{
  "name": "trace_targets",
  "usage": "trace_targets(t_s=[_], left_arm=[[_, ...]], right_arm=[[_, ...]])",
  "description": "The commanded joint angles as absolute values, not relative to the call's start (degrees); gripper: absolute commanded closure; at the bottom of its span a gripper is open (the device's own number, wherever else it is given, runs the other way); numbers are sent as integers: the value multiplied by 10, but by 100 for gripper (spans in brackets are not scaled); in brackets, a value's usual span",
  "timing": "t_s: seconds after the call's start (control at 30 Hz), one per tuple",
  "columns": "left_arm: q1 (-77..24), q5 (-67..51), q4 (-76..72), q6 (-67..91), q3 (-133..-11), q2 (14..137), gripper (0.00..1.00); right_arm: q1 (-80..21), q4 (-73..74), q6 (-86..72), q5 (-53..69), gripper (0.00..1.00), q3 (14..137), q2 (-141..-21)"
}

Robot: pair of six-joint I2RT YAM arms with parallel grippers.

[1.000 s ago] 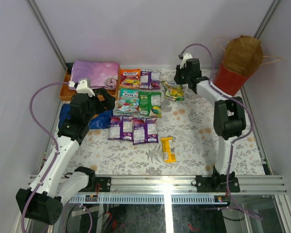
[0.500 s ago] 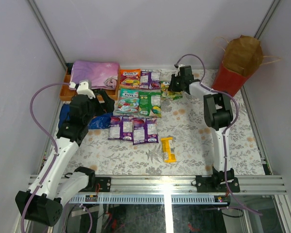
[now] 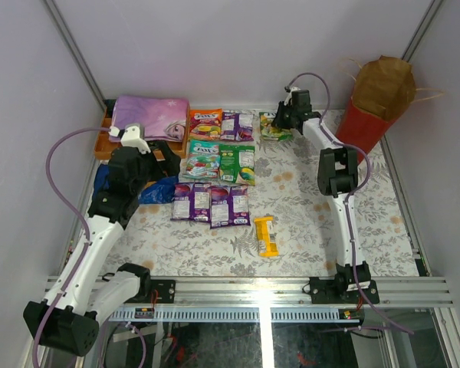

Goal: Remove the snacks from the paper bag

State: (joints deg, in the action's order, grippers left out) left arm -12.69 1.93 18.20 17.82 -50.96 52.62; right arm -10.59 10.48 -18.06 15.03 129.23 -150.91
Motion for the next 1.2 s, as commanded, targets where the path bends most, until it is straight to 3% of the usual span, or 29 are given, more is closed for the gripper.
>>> trace_targets(t_s=[0.0,0.1,0.2,0.33,0.43,0.53,0.83,1.17], left_arm=[[-124,24,194,162,-541,531,0],[-123,24,197,162,-547,530,0],[-123,21,194,165,-548,528,0],[-123,13,186,169,-544,530,0],[-121,0,174,172,-542,536,0],[-121,-14,170,168,-544,544,0],[-121,-28,159,160,-524,538,0],[-121,-47,162,166,-522,540,0]], right_arm=[[-102,175,-177,169,83,1374,-1549],[-102,171,-175,184,77,1357,-1505],[-103,142,-166,193,53,1253,-1398],[-106,35,-180,186,26,982,-1161],[-119,-47,-205,158,15,760,-970],[-153,-90,-226,135,12,583,-845],[-256,-46,-327,160,14,307,-697],[-256,-80,-338,183,31,204,-702]])
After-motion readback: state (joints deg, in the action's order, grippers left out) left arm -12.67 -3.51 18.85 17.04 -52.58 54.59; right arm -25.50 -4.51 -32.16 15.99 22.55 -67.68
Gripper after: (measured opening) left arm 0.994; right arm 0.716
